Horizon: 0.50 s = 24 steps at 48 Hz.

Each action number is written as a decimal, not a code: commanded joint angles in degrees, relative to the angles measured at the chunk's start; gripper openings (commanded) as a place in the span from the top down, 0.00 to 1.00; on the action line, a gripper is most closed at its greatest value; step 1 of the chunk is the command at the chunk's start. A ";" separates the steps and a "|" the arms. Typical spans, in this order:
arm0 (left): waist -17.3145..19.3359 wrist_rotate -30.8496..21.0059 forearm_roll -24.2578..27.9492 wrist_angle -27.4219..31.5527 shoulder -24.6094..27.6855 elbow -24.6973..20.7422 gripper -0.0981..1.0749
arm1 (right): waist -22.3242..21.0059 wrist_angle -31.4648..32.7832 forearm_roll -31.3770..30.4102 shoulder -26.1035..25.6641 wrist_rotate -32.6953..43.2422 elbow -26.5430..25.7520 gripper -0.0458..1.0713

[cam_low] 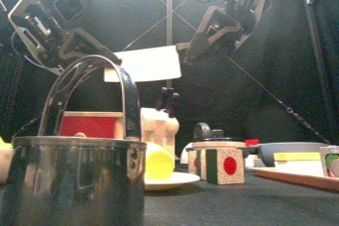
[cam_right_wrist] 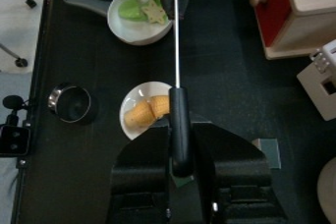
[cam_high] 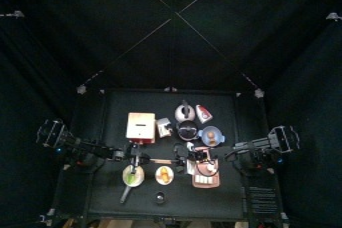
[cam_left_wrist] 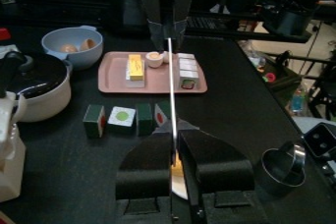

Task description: Regrasp cleaver

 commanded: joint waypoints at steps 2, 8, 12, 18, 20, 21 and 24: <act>-0.70 -0.18 -0.26 -0.44 0.18 -2.99 0.58 | 0.18 -1.49 -0.09 -0.44 0.00 -0.35 0.67; -3.08 -0.09 -1.67 -0.53 0.44 -2.99 0.58 | 0.18 -1.49 -0.09 0.09 0.00 0.53 0.67; -4.57 -0.09 -2.81 -0.53 0.79 -2.99 0.58 | 0.26 -1.58 0.00 0.70 0.00 0.70 0.67; -5.36 -0.09 -4.48 -0.53 1.58 -2.90 0.58 | 0.18 -1.58 0.00 1.76 0.00 0.70 0.67; -5.45 -0.09 -5.19 -0.53 1.93 -2.90 0.58 | 0.26 -1.67 0.00 2.20 0.00 0.53 0.67; -5.45 -0.09 -5.54 -0.53 2.02 -2.99 0.58 | 0.26 -1.58 0.09 2.37 0.00 0.44 0.67; -6.15 -0.18 -6.59 -0.53 2.64 -3.25 0.58 | 0.26 -1.58 0.35 3.16 0.09 0.26 0.67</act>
